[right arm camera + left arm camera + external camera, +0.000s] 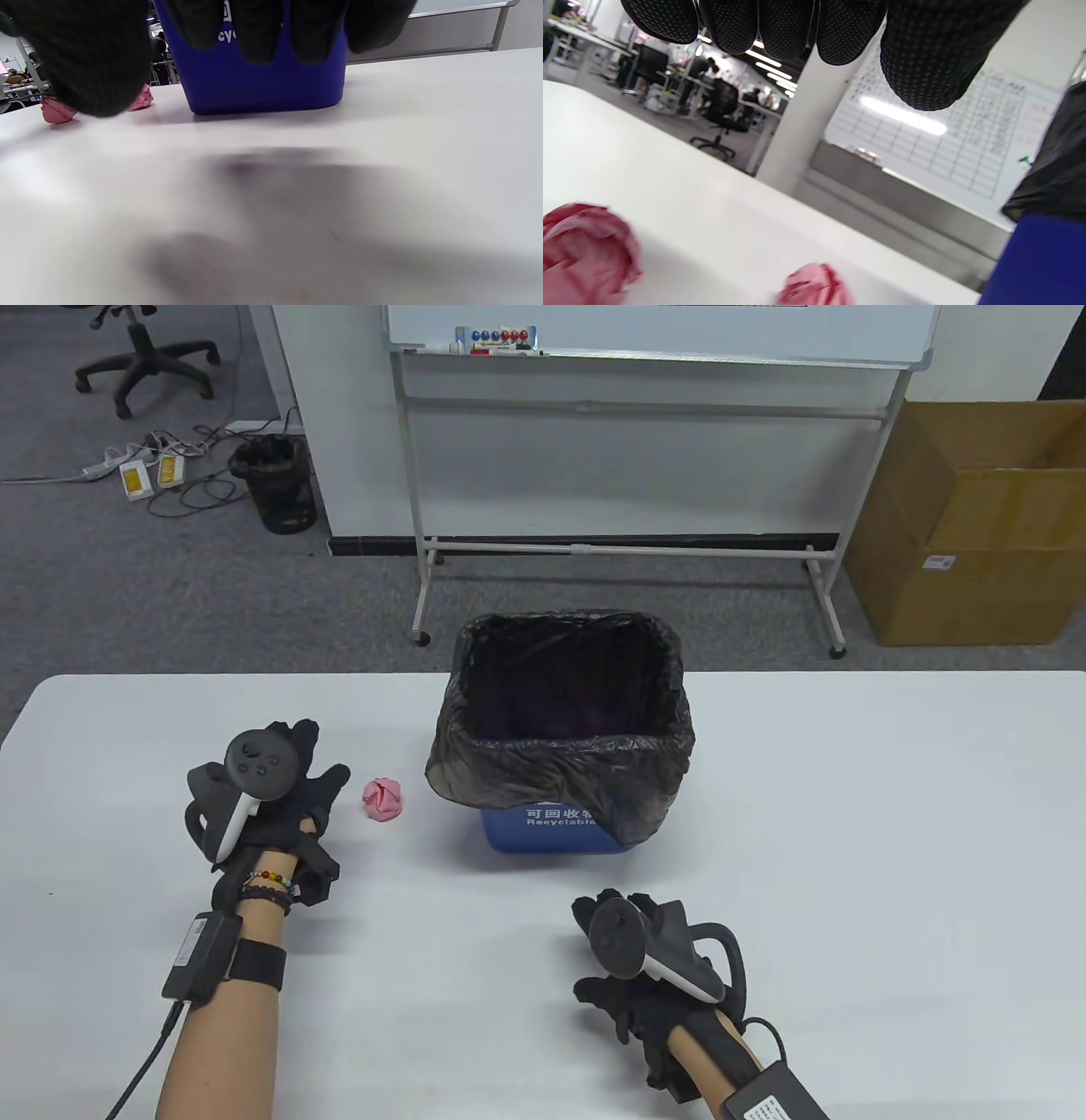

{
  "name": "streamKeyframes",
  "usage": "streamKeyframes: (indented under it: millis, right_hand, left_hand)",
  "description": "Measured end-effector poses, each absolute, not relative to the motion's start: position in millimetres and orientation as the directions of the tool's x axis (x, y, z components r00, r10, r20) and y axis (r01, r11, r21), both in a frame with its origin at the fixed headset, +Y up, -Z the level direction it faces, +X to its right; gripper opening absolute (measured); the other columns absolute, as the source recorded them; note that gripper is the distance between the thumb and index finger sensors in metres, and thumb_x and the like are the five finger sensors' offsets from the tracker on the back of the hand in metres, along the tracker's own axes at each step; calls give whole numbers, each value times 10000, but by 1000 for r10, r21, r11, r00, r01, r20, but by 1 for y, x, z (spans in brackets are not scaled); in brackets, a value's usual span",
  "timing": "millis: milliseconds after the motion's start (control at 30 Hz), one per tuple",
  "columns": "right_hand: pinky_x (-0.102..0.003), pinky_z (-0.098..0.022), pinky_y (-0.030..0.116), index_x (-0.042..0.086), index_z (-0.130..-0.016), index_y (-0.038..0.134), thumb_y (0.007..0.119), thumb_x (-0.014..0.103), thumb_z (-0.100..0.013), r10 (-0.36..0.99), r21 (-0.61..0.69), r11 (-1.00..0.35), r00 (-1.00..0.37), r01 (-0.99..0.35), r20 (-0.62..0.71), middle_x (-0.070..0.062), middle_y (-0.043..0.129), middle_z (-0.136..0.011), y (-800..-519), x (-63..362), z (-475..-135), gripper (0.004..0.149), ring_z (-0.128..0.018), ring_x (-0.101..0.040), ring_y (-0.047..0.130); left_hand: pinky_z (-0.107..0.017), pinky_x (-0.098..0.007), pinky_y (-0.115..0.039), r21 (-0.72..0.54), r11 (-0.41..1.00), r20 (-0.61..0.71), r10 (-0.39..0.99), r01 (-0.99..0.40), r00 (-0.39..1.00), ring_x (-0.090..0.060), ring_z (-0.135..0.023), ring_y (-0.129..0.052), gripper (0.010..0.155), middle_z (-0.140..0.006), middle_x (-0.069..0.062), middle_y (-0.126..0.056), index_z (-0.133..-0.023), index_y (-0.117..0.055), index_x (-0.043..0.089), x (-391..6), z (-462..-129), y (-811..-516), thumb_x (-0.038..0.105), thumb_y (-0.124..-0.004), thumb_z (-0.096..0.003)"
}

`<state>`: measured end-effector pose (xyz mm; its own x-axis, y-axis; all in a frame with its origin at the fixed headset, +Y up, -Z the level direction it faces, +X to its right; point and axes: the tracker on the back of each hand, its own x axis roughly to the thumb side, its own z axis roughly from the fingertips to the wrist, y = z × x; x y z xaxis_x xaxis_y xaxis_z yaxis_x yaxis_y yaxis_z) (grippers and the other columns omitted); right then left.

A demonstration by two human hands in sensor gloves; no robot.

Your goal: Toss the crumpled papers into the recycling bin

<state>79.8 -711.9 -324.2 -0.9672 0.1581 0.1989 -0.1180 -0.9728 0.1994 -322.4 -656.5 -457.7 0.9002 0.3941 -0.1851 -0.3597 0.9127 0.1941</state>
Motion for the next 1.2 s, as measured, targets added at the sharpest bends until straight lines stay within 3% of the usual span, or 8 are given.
streamKeyframes:
  millis: [233,500,700,933,1200]
  right_hand:
    - [-545,-761,530,361,-1077,442,864,558,-328,151,217,-970,-971,-110,186,-5,507,-1178,-717,80,-327,882,-1109,-355,531]
    - [-545,-761,530,362,-1077,442,864,559,-327,147,218,-970,-970,-104,193,-2,508,-1178,-717,79,-327,882,-1109,-357,531]
    - [-545,-760,530,363,-1076,442,864,558,-328,140,229,-969,-972,-96,188,-1,508,-1178,-718,79,-328,880,-1109,-356,532]
    - [-541,-761,532,364,-1076,442,864,558,-329,141,227,-969,-973,-98,183,-2,507,-1178,-718,80,-328,880,-1108,-354,534]
    - [-538,-762,532,363,-1075,444,866,556,-328,146,217,-970,-972,-105,183,-9,510,-1177,-716,80,-329,880,-1107,-355,535]
  left_hand:
    - [-735,-667,-545,102,921,-264,390,-377,882,-483,-1096,-495,746,-1217,-152,-466,-1093,-576,239,-337,-465,-698,491,-859,-450]
    - [-734,-676,-537,-21,967,-366,228,-253,902,-530,-1088,-475,762,-1228,-147,-415,-1102,-542,254,-351,-471,-729,479,-865,-450]
    - [-717,-644,-617,-99,971,-420,158,-218,894,-524,-1052,-586,749,-1211,-157,-465,-1094,-556,247,-362,-470,-752,442,-881,-448]
    - [-640,-439,-832,-69,991,-438,77,-119,896,-338,-910,-863,663,-1098,-145,-688,-1042,-660,218,-362,-472,-751,357,-903,-441]
    - [-614,-427,-866,-85,986,-403,101,-146,910,-340,-879,-907,632,-1064,-148,-753,-1010,-725,202,-351,-466,-727,355,-928,-430]
